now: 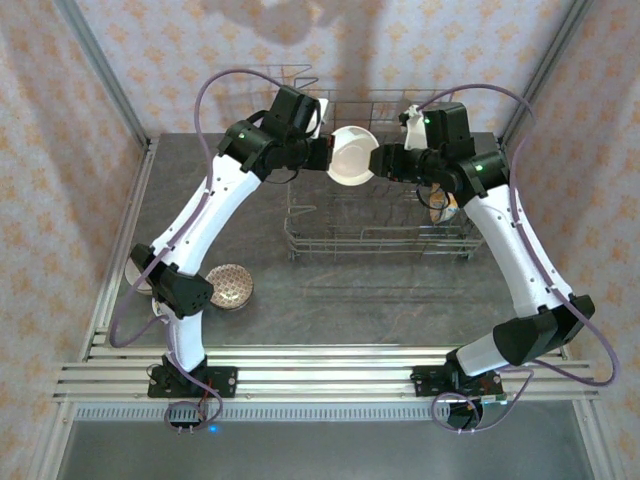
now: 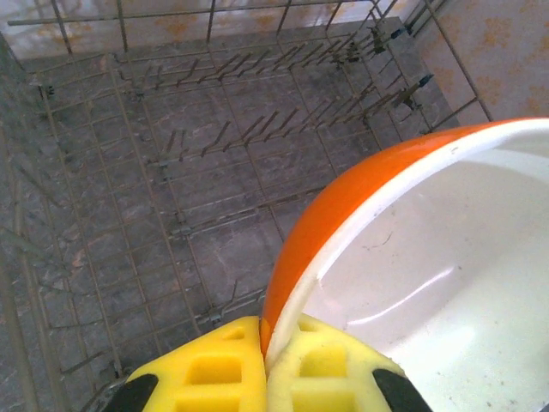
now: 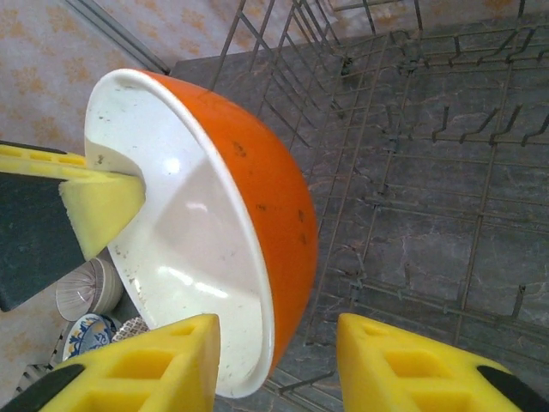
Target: Load the bowls into the dish rack
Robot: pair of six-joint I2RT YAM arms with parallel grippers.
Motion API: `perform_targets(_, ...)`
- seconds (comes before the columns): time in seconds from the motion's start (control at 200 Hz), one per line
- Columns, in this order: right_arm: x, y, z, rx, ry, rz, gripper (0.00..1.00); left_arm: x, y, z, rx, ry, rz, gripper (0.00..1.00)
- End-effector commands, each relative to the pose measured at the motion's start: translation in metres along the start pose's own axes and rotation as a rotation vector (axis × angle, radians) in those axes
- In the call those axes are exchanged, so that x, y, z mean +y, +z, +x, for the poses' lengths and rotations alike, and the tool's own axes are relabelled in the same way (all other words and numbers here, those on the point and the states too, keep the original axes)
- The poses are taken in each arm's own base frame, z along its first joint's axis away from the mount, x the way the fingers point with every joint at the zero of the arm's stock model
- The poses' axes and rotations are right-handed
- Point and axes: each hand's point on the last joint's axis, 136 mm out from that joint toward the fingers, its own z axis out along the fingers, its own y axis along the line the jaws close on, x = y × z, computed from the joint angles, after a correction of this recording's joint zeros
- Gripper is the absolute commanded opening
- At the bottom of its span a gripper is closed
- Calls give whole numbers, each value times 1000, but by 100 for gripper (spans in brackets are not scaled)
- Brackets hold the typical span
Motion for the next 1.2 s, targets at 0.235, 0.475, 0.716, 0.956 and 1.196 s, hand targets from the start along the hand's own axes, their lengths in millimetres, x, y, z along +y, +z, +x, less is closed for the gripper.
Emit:
perform_targets(0.235, -5, 7, -7, -45, 29, 24, 25, -22, 7, -10, -42, 17, 43, 0)
perform_targets(0.475, -17, 0, -5, -62, 43, 96, 8, -31, 11, -2, -22, 30, 45, 0)
perform_targets(0.716, -38, -7, -5, -74, 72, 223, 0, -38, 15, 5, -4, 17, 52, 12)
perform_targets(0.956, -59, -5, -5, -80, 95, 334, 0, -24, 4, -4, -44, 15, -17, 50)
perform_targets(1.196, -94, -1, -12, -83, 141, 485, 0, 3, -21, -16, -107, -25, -71, 60)
